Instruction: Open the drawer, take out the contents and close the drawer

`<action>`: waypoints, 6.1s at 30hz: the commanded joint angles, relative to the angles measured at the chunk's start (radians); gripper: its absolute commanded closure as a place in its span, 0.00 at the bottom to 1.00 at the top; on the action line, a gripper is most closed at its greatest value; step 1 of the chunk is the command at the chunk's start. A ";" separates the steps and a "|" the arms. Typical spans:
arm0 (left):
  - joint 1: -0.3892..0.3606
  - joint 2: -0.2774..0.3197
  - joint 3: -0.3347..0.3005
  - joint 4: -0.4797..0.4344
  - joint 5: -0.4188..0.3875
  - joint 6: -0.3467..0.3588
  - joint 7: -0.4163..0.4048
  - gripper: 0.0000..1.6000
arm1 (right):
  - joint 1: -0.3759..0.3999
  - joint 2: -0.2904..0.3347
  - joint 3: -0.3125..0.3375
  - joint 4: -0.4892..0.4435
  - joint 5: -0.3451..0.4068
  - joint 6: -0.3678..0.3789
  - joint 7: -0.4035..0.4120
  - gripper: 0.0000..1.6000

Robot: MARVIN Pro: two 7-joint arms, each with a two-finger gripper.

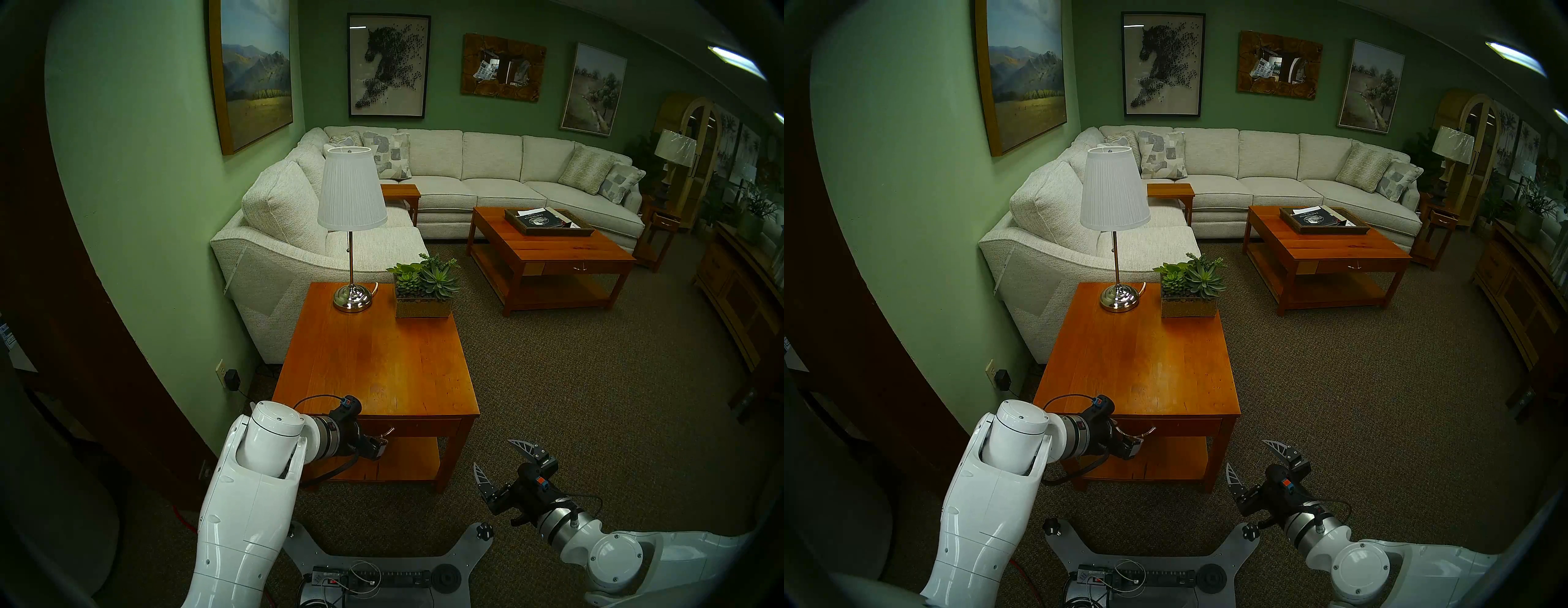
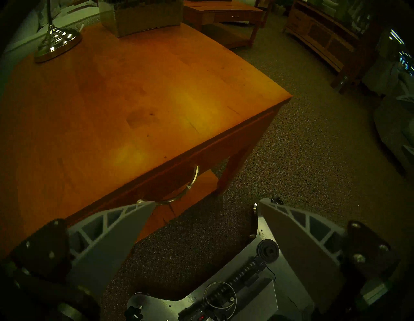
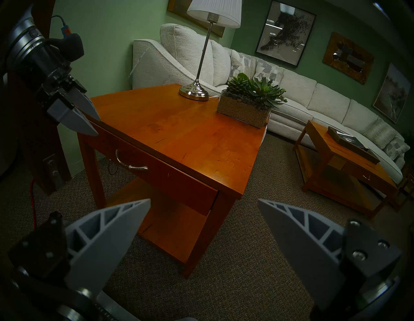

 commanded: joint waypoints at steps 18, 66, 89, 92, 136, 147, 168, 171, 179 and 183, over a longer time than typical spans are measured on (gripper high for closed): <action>-0.028 0.156 0.090 0.095 0.009 -0.356 -0.047 0.00 | 0.009 0.002 0.009 -0.019 -0.001 -0.004 -0.002 0.00; -0.303 0.062 0.211 0.473 0.116 -0.469 0.079 0.00 | 0.011 0.002 0.007 -0.018 -0.001 -0.004 -0.002 0.00; -0.289 0.066 0.224 0.491 0.147 -0.459 0.104 0.00 | 0.010 0.003 0.007 -0.019 0.000 -0.004 -0.003 0.00; -0.298 0.063 0.223 0.504 0.148 -0.452 0.097 0.00 | 0.010 0.003 0.007 -0.019 0.000 -0.004 -0.003 0.00; -0.435 0.012 0.218 0.701 0.171 -0.516 0.165 0.00 | 0.011 0.002 0.006 -0.018 0.000 -0.004 -0.002 0.00; -0.465 0.005 0.217 0.785 0.195 -0.548 0.198 0.00 | 0.011 0.002 0.006 -0.018 -0.001 -0.005 -0.003 0.00; -0.344 0.062 0.256 0.687 0.234 -0.559 0.056 0.00 | 0.011 0.003 0.006 -0.019 0.000 -0.004 -0.003 0.00; -0.306 0.082 0.266 0.635 0.232 -0.558 0.004 0.00 | 0.011 0.003 0.006 -0.018 0.000 -0.004 -0.003 0.00; -0.251 0.129 0.300 0.606 0.262 -0.564 -0.020 0.00 | 0.011 0.003 0.006 -0.018 0.000 -0.004 -0.003 0.00; -0.225 0.152 0.305 0.562 0.259 -0.574 -0.046 0.00 | 0.011 0.003 0.006 -0.019 0.000 -0.004 -0.003 0.00</action>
